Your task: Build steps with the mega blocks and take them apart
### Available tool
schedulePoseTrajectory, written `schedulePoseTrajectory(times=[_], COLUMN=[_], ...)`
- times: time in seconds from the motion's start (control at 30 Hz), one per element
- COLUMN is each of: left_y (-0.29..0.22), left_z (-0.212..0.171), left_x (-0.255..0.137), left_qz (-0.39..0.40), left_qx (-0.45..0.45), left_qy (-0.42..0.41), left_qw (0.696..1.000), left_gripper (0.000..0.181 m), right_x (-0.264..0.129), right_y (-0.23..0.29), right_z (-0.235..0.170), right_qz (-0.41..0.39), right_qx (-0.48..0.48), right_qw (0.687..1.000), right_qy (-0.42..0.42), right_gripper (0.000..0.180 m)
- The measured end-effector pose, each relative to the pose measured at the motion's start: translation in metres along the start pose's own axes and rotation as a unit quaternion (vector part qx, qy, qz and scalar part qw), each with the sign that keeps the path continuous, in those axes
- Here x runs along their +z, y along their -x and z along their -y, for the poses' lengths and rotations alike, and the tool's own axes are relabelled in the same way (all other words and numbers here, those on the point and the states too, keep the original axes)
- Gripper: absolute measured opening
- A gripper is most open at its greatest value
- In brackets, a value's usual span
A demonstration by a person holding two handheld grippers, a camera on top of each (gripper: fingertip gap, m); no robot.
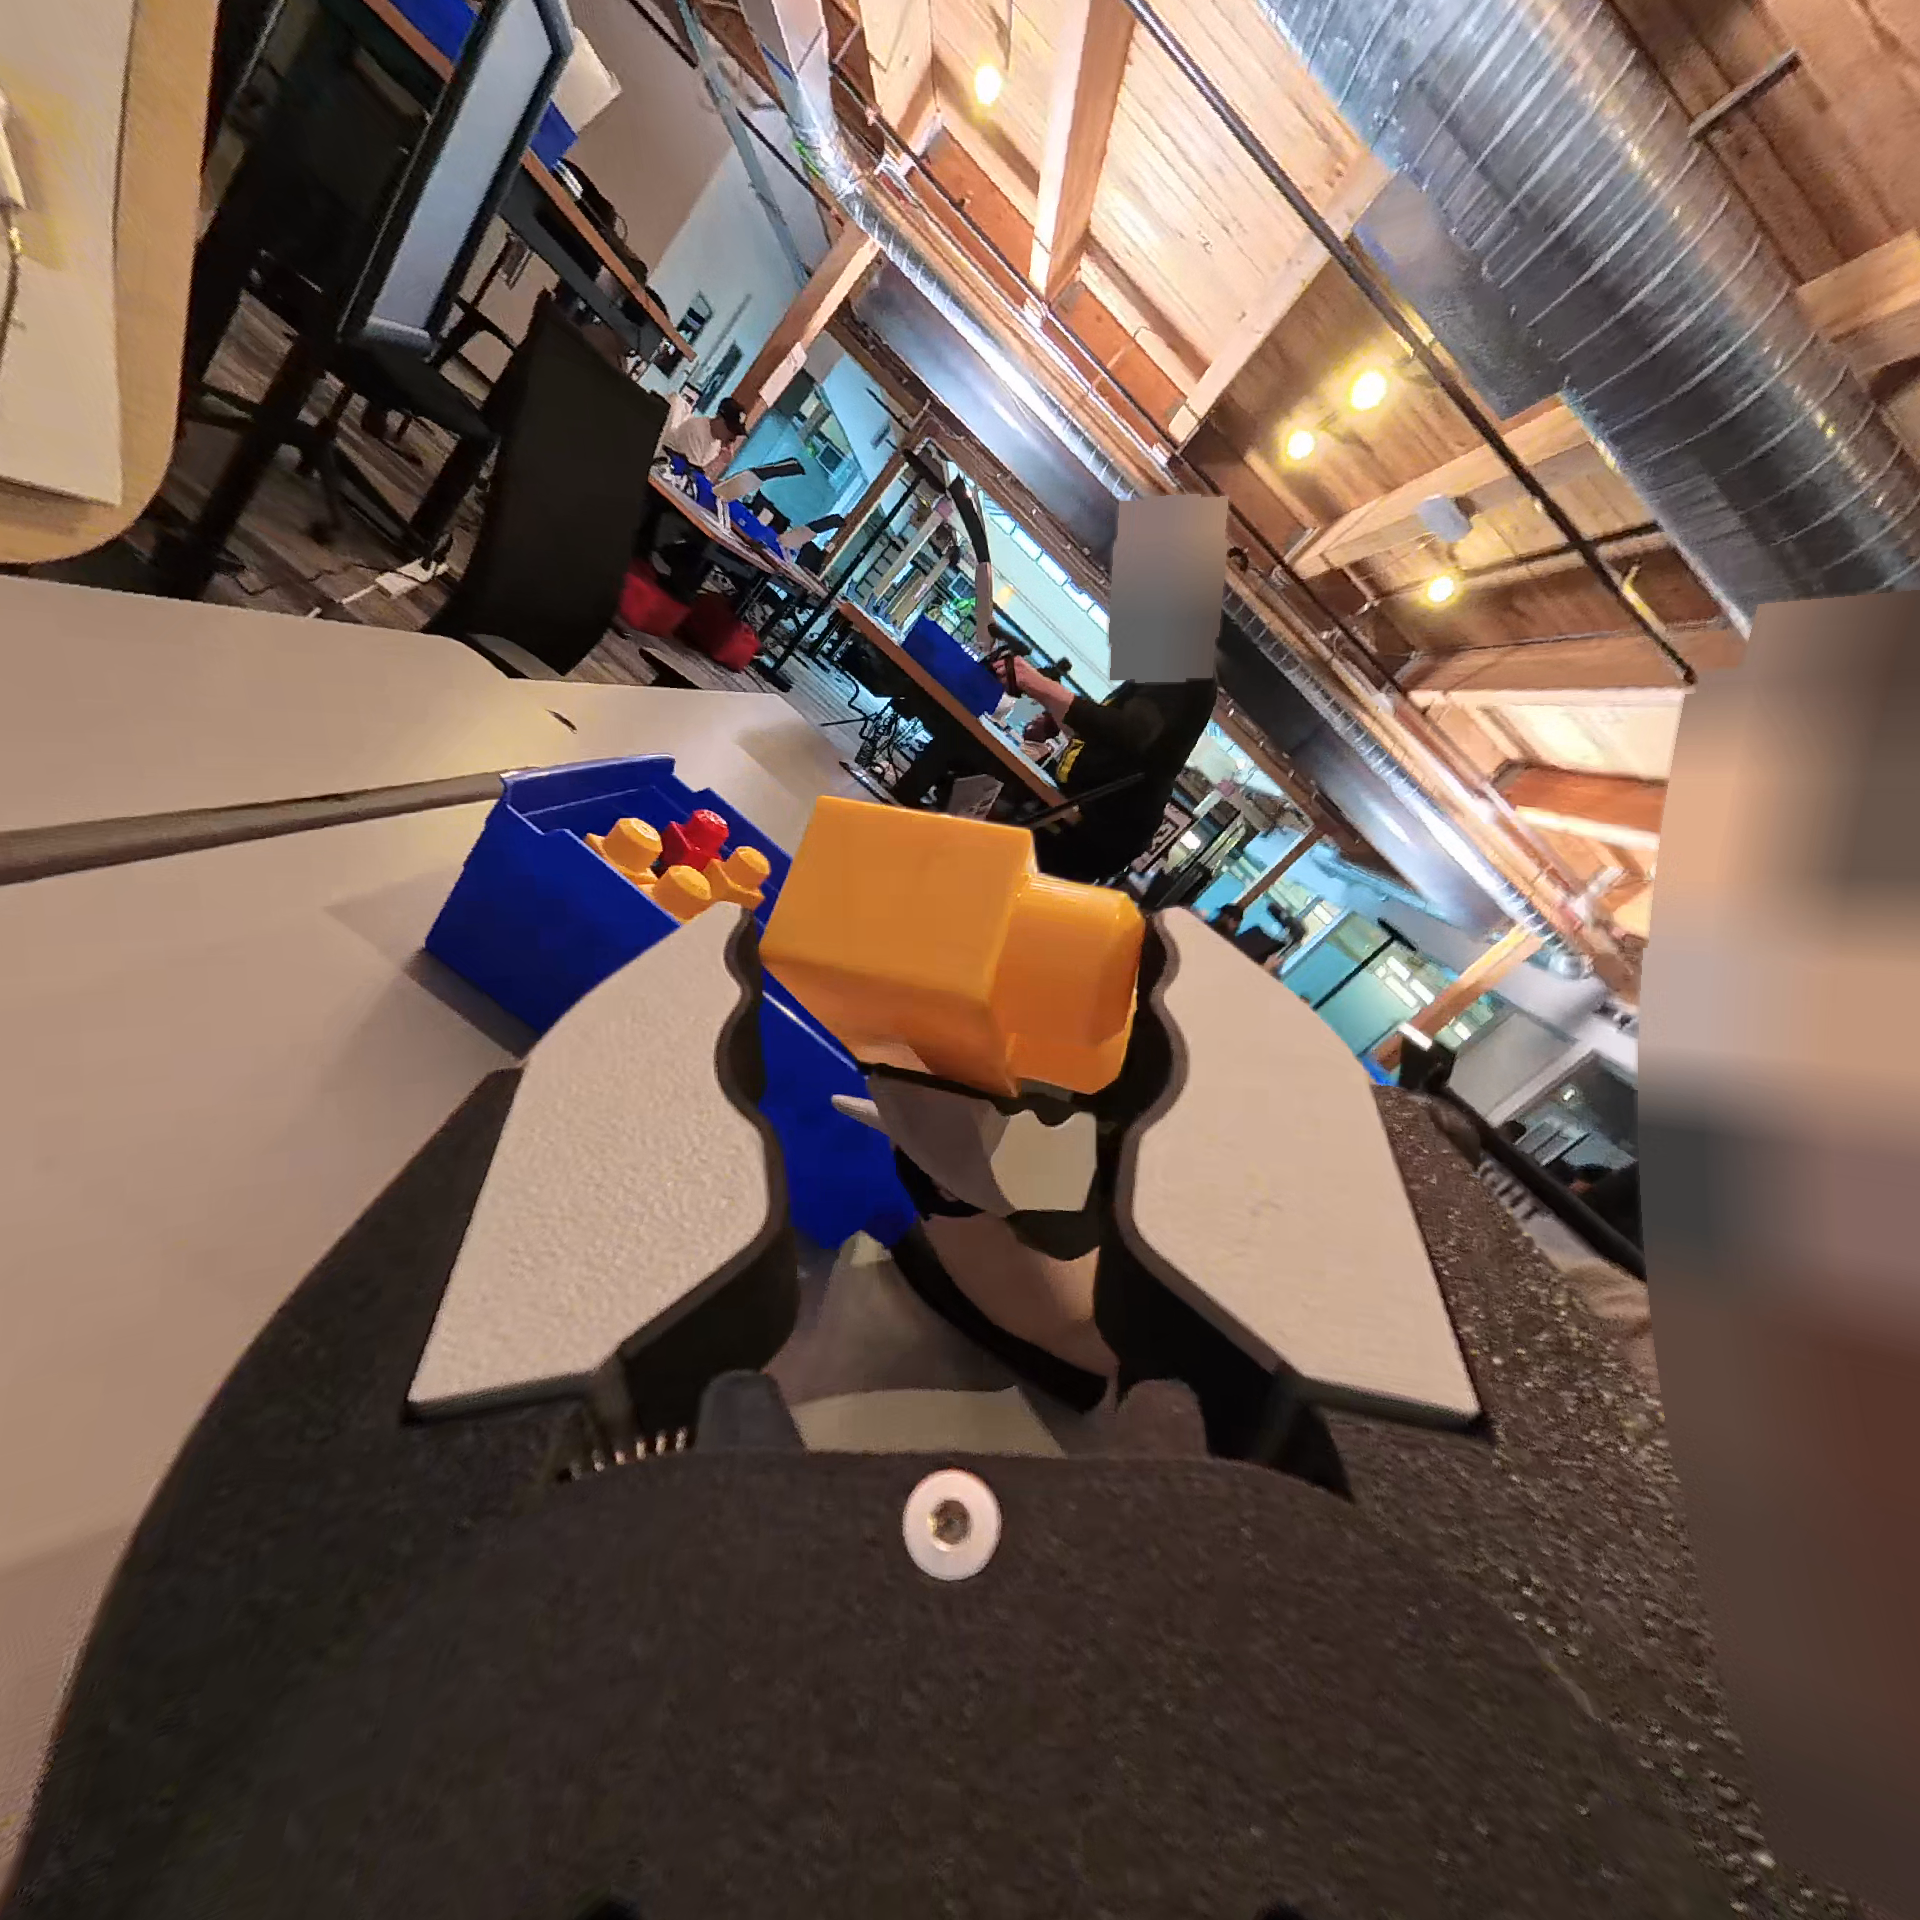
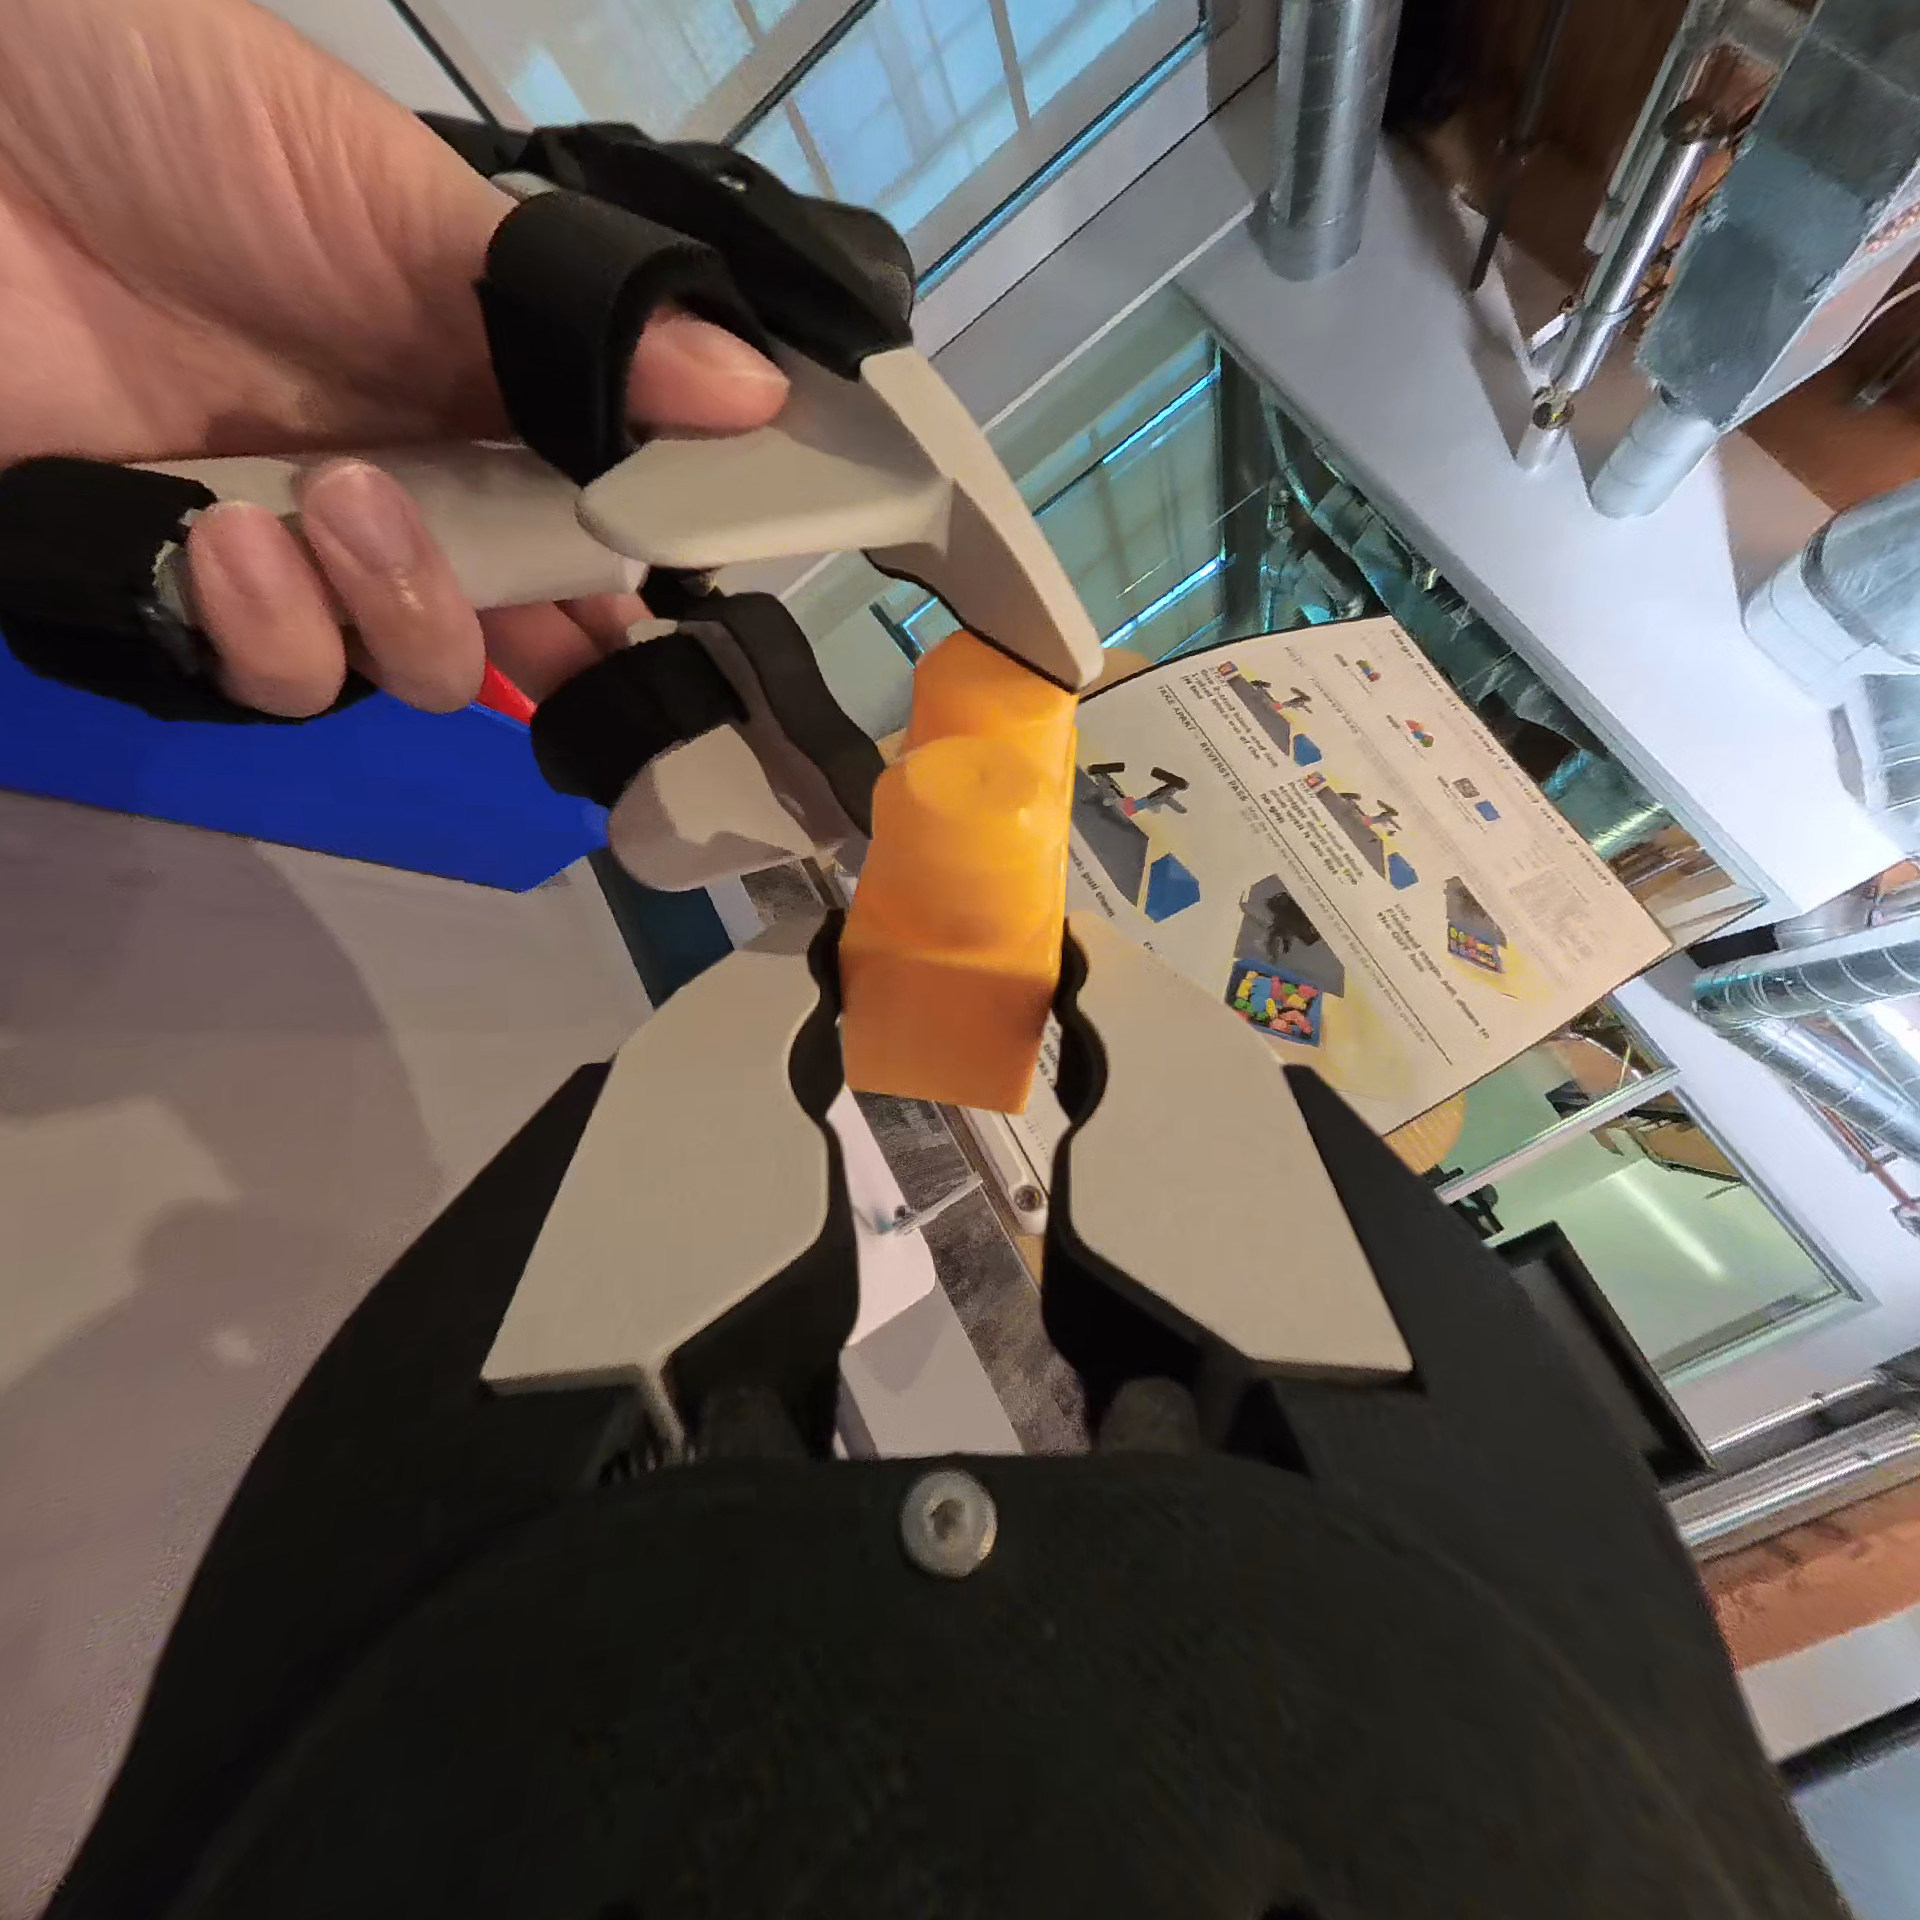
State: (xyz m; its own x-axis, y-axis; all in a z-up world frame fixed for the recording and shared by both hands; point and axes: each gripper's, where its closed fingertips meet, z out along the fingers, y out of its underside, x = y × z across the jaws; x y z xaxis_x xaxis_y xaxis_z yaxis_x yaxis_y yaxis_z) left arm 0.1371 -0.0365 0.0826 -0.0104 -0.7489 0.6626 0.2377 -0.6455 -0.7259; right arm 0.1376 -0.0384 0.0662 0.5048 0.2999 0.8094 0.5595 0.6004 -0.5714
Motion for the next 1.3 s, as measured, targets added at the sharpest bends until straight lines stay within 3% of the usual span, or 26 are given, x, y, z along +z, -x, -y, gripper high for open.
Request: schedulePoseTrajectory(times=[0.1,0.2,0.27,0.4,0.47,0.63,0.7,0.87,0.97,1.07,1.3], left_y=[-0.005,-0.015,-0.015,-0.036,-0.043,-0.032,-0.032,-0.034,-0.038,-0.044,-0.046], left_z=[0.0,0.004,0.0,-0.014,-0.023,-0.049,-0.051,-0.044,-0.038,-0.036,-0.045], left_x=[-0.001,-0.007,-0.011,-0.012,-0.008,0.004,0.006,0.007,0.006,0.006,0.007], left_qz=[-0.001,0.002,0.029,-0.006,-0.029,-0.009,-0.011,-0.01,0.0,-0.003,0.001], left_qx=[0.066,0.195,0.274,0.323,0.32,0.328,0.326,0.326,0.349,0.356,0.359], left_qy=[0.024,0.045,0.08,0.114,0.123,0.184,0.182,0.158,0.143,0.136,0.163], left_qw=[0.998,0.98,0.958,0.939,0.939,0.927,0.928,0.932,0.926,0.925,0.919], left_gripper=[0.068,0.068,0.081,0.078,0.069,0.065,0.04,0.037,0.037,0.037,0.037], right_x=[0.0,-0.005,-0.013,-0.043,-0.05,-0.05,-0.05,-0.046,-0.044,-0.049,-0.052], right_y=[-0.005,-0.008,-0.01,-0.004,0.0,0.006,0.01,0.003,-0.004,-0.006,-0.003], right_z=[-0.003,0.004,0.014,0.031,0.028,0.028,0.026,0.025,0.021,0.026,0.031], right_qz=[0.023,0.115,0.205,0.399,0.434,0.446,0.448,0.42,0.401,0.415,0.428], right_qx=[0.029,0.17,0.299,0.466,0.476,0.471,0.459,0.447,0.441,0.433,0.423], right_qw=[0.999,0.979,0.932,0.789,0.765,0.762,0.767,0.79,0.803,0.799,0.798], right_qy=[0.011,0.008,-0.001,-0.007,0.002,0.002,0.01,-0.008,-0.012,-0.029,-0.033], right_gripper=[0.038,0.038,0.038,0.037,0.038,0.038,0.038,0.037,0.046,0.035,0.035])
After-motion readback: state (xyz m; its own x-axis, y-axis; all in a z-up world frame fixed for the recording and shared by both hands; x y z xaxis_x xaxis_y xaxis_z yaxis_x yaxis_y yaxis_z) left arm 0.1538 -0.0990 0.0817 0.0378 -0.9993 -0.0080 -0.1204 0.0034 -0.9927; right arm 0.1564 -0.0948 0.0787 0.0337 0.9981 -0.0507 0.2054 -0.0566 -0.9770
